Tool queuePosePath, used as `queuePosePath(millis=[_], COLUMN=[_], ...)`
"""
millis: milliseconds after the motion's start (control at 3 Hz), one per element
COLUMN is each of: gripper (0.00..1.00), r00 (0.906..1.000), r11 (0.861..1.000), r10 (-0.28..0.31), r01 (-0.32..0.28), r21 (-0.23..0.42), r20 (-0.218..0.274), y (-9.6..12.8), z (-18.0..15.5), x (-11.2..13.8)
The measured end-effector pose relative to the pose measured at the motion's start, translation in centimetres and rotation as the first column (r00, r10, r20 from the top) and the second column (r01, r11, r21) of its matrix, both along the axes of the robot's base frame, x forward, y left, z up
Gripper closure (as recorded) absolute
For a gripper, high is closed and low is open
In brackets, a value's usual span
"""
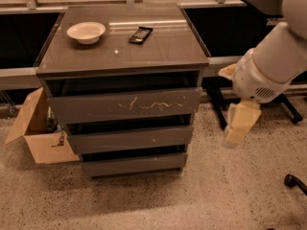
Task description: Open bottom drawer
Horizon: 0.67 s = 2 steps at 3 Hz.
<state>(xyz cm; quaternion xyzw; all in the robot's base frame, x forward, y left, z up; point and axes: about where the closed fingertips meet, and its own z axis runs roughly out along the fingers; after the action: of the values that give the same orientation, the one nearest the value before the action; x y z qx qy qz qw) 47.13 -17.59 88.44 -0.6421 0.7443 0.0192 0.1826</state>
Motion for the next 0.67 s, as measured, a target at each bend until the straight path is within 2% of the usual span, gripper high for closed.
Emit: queuePosePath(millis=[333, 667], gripper=[0.00, 0.00], r00=[0.9950, 0.9826], r11=[0.995, 0.981], r10=[0.097, 0.179], r01=[-0.097, -0.175], r21=[0.009, 0.081], r20=[-0.024, -0.050], y=[2.0, 3.8], z=[-5.5, -10.5], x=[-0.3, -0.4])
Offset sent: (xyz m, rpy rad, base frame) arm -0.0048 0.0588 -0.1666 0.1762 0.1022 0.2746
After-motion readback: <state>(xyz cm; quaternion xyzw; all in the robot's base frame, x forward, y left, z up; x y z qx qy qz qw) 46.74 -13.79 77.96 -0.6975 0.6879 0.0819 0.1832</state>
